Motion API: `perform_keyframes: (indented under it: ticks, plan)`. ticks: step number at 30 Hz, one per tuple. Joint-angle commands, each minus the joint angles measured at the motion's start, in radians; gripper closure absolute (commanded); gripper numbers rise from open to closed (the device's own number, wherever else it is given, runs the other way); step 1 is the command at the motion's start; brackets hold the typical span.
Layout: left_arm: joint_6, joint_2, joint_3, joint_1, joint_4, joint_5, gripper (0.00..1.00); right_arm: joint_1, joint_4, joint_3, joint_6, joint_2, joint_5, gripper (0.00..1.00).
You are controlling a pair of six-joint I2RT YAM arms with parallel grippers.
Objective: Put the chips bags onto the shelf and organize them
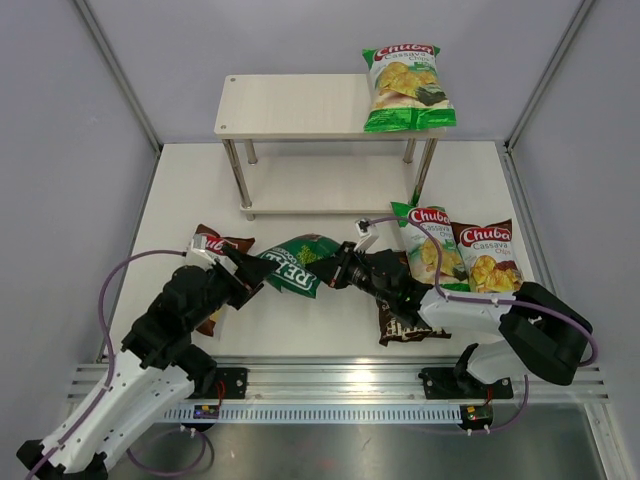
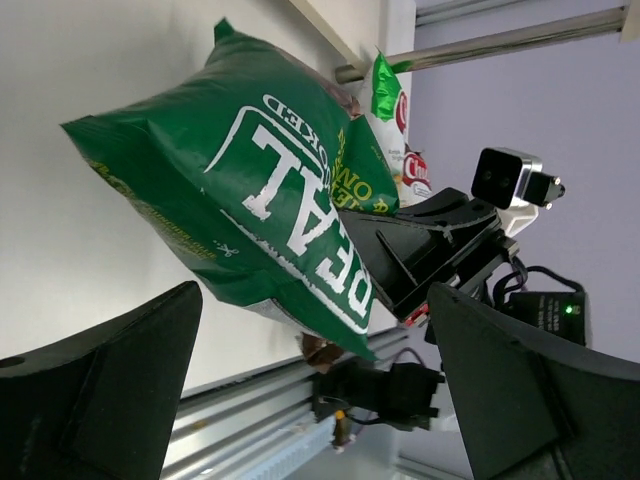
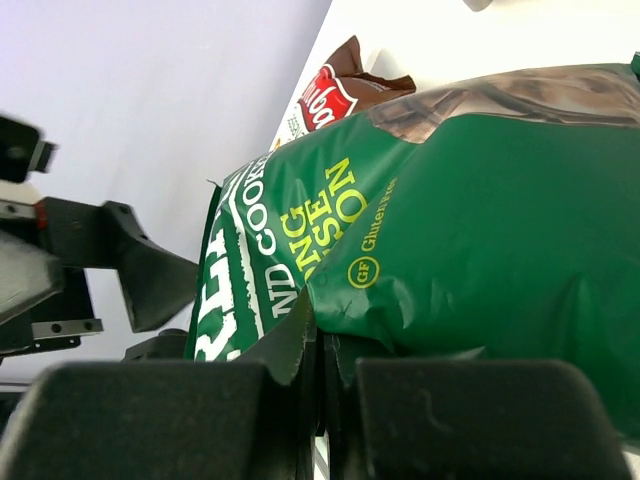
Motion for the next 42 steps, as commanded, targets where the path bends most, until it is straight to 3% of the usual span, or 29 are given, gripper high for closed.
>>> perform_keyframes:
  ticks: [1, 11, 26, 30, 35, 37, 38, 39, 42]
  plan:
    - [-0.180, 0.054, -0.019, 0.003, 0.183, 0.063, 0.01, 0.012, 0.096, 0.032, -0.062, -0.057, 0.024, 1.00]
    - [-0.327, 0.077, -0.099, 0.000, 0.237, 0.032, 0.01, 0.018, 0.170, 0.030, -0.085, -0.101, -0.026, 1.00]
    - [-0.364, 0.088, -0.162, -0.005, 0.344, -0.046, 0.04, 0.086, 0.373, 0.019, -0.123, -0.088, -0.096, 1.00]
    - [-0.355, 0.048, -0.163, -0.005, 0.360, -0.083, 0.20, 0.104, 0.371, 0.019, -0.132, -0.084, -0.096, 1.00]
    - [-0.330, -0.007, -0.165, -0.005, 0.377, -0.120, 0.59, 0.117, 0.368, 0.015, -0.140, -0.089, -0.095, 1.00]
    - [-0.312, -0.020, -0.169, -0.006, 0.403, -0.120, 0.70, 0.117, 0.366, 0.010, -0.141, -0.092, -0.093, 0.98]
    - [-0.298, -0.034, -0.177, -0.006, 0.427, -0.118, 0.76, 0.117, 0.366, 0.008, -0.141, -0.098, -0.091, 0.95]
    - [-0.288, -0.043, -0.191, -0.006, 0.471, -0.118, 0.77, 0.117, 0.360, 0.005, -0.140, -0.103, -0.085, 0.83]
    - [-0.234, -0.087, -0.200, -0.006, 0.519, -0.134, 0.85, 0.117, 0.353, -0.016, -0.138, -0.132, -0.065, 0.61]
